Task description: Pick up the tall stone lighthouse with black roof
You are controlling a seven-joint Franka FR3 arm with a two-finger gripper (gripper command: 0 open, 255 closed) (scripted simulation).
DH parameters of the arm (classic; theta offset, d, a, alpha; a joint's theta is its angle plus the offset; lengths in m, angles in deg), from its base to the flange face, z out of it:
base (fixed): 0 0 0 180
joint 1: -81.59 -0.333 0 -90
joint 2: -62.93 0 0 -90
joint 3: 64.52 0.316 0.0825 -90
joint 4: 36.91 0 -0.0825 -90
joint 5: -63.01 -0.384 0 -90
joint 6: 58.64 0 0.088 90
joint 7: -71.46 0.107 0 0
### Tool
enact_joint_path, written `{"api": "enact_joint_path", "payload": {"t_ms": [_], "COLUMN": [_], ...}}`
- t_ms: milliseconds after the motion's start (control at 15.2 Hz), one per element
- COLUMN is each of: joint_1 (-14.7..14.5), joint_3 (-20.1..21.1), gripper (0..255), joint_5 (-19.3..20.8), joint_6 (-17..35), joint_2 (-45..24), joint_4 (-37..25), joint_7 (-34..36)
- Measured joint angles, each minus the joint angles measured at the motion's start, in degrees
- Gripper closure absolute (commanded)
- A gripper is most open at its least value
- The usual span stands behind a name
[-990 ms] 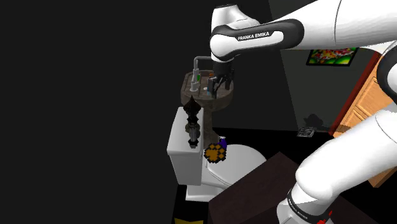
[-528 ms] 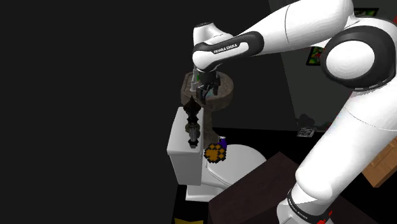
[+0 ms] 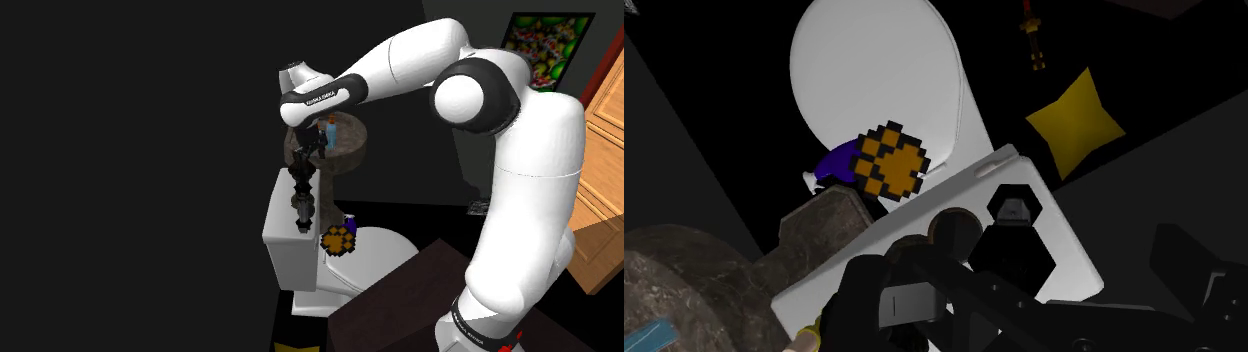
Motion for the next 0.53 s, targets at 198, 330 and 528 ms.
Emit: {"api": "enact_joint_path", "payload": {"t_ms": [198,330,528], "joint_1": [-1.07,-1.73,-2.96], "joint_3": [-0.31,-0.63,-1.18], "gripper": [0,0,0], "joint_5": [1.99,3.12,4.52], "joint_6": [-0.84,-1.50,-4.03], "joint_2": [-7.86,-12.65,-20.41], "joint_4": [-6.79,-11.13,-19.61], "joint_7": [0.26,0.09,-0.58]}}
